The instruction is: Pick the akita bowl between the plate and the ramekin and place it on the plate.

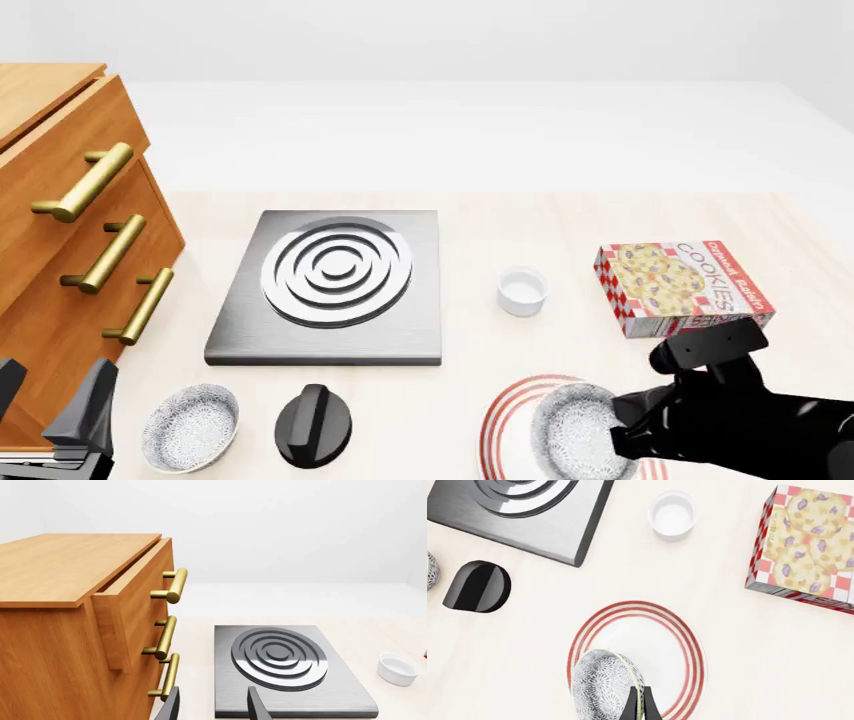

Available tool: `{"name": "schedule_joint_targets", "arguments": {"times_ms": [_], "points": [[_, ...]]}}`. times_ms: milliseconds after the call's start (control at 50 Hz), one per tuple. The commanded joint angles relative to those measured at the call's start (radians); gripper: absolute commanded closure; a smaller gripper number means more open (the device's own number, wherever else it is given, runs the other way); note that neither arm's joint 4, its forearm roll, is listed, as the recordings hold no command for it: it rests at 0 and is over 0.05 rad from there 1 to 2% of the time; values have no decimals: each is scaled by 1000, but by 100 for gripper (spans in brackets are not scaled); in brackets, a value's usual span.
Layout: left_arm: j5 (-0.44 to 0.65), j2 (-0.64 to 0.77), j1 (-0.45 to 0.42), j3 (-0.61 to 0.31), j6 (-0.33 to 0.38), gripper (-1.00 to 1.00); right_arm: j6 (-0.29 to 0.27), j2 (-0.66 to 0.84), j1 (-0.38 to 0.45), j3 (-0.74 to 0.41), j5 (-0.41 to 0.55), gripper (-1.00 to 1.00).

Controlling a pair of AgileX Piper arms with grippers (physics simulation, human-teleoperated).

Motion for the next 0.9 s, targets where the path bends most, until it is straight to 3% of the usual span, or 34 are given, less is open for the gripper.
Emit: {"name": "schedule_joint_targets", "arguments": {"times_ms": [20,620,900], "points": [[0,0,0,0,0,-100,14,38,16,51,-69,100],[0,0,0,0,0,-100,39,129,34,92,-169,100],[0,0,0,0,0,-100,74,238,49,111,-271,100]]}}
